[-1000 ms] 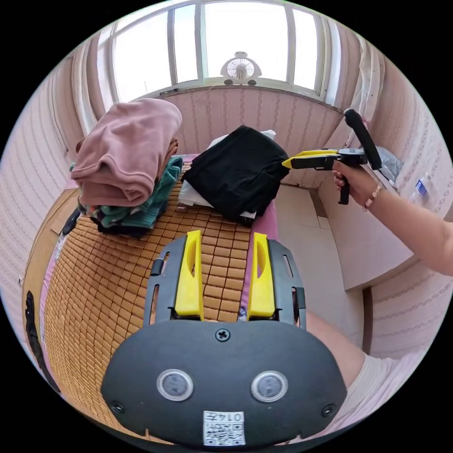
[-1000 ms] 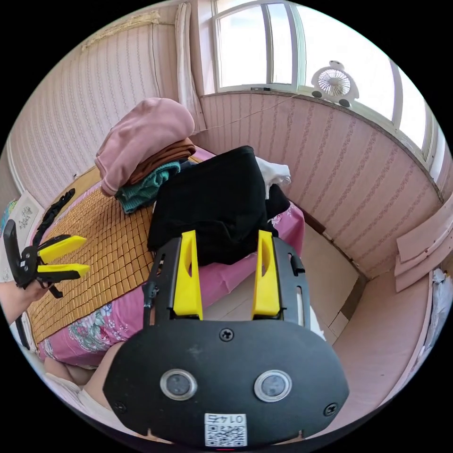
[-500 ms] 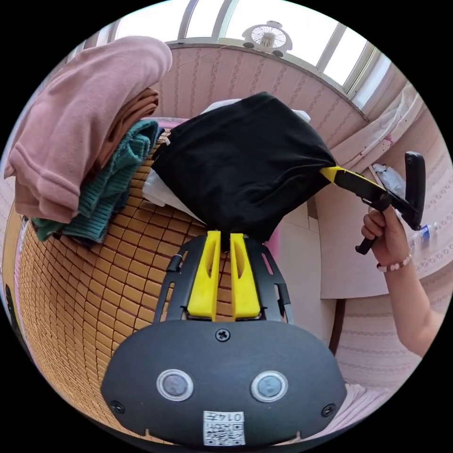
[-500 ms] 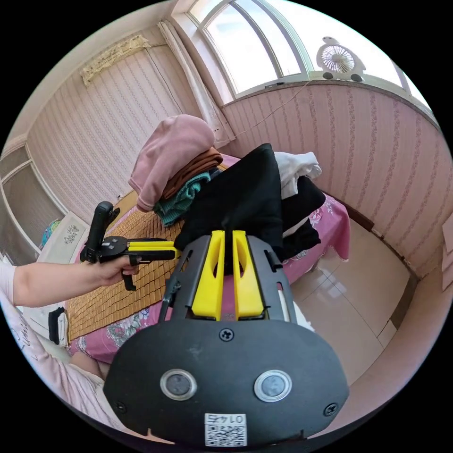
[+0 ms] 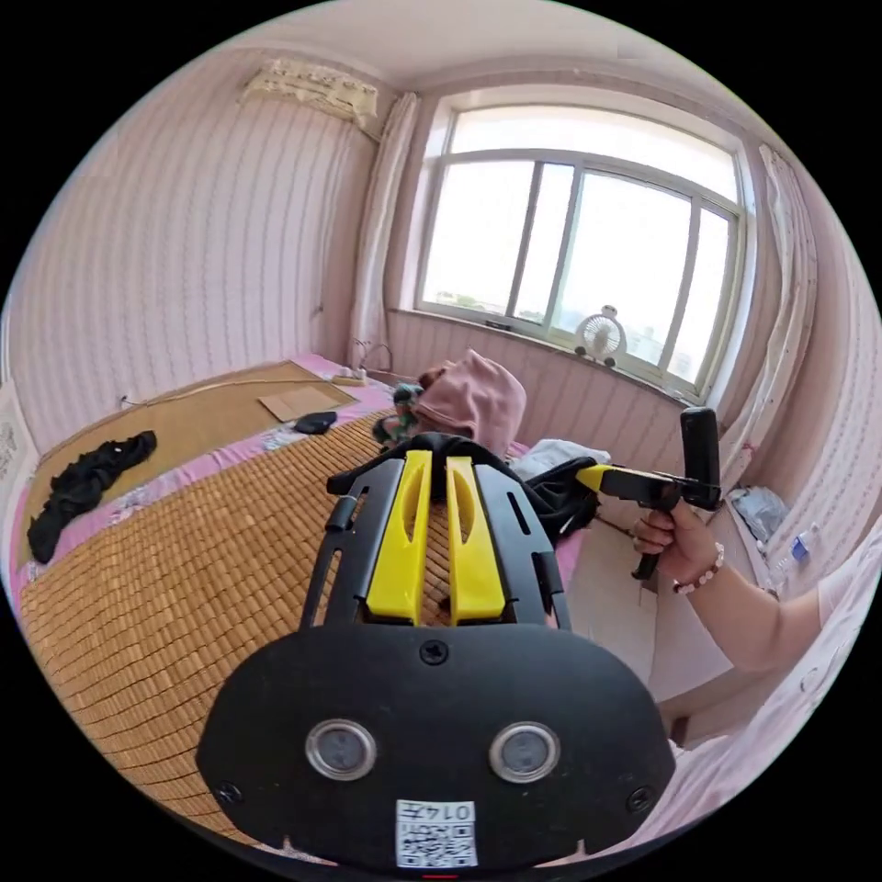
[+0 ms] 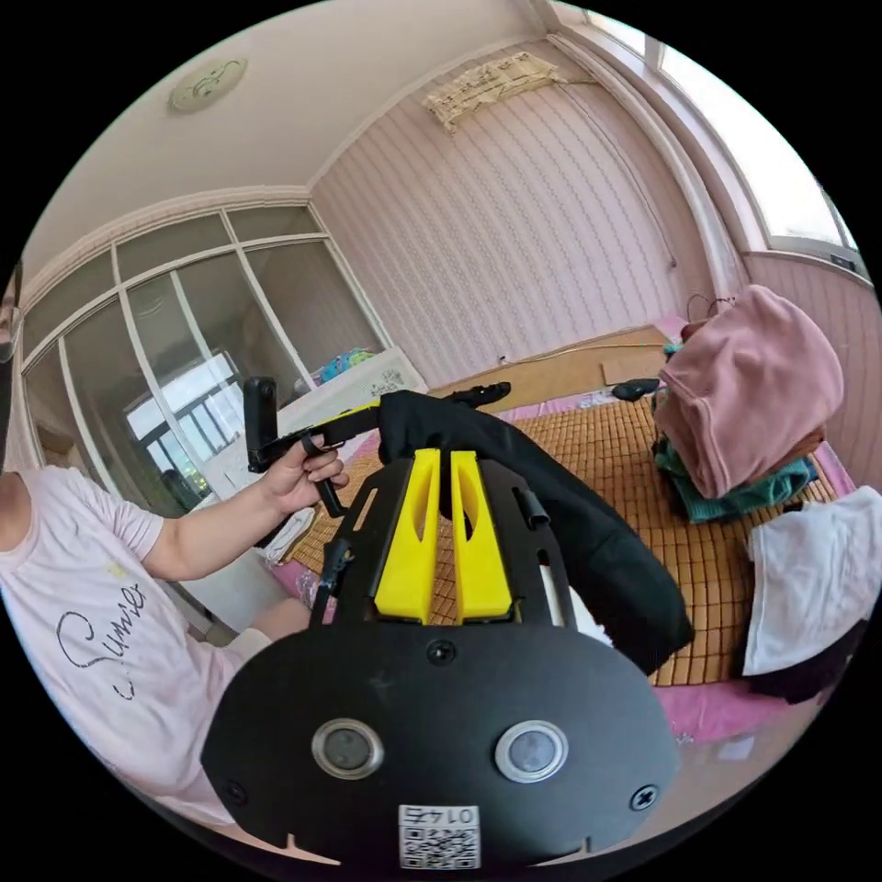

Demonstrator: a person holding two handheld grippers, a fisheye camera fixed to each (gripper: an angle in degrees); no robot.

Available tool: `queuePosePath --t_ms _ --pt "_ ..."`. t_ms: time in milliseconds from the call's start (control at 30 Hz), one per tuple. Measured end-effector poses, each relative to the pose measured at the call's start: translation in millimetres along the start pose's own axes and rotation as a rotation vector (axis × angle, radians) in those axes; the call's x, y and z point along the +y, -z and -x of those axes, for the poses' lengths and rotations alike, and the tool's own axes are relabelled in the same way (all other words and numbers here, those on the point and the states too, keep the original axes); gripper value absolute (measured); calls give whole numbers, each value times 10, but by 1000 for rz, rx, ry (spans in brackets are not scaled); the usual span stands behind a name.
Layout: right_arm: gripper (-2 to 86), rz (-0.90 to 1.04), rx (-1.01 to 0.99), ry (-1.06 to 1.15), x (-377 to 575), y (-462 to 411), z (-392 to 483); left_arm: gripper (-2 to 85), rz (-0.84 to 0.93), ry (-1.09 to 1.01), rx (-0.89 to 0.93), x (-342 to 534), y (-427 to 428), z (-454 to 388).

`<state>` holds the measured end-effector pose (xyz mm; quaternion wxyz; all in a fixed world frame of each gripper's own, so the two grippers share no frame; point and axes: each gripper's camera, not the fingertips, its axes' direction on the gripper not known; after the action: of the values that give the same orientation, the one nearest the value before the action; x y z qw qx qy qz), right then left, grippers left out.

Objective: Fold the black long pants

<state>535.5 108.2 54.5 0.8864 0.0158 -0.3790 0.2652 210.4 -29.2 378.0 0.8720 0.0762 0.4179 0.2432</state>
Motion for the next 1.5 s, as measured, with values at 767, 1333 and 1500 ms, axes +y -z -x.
queuePosePath --t_ms 767,1333,1500 --pt "12 736 103 -354 1584 -1544 46 -9 600 380 46 2991 1159 984" --pt "13 563 151 -193 982 -1346 6 63 476 414 -26 3112 1822 1484" --pt "16 813 167 -356 1418 -1564 -240 87 571 413 8 3217 1720 1550"
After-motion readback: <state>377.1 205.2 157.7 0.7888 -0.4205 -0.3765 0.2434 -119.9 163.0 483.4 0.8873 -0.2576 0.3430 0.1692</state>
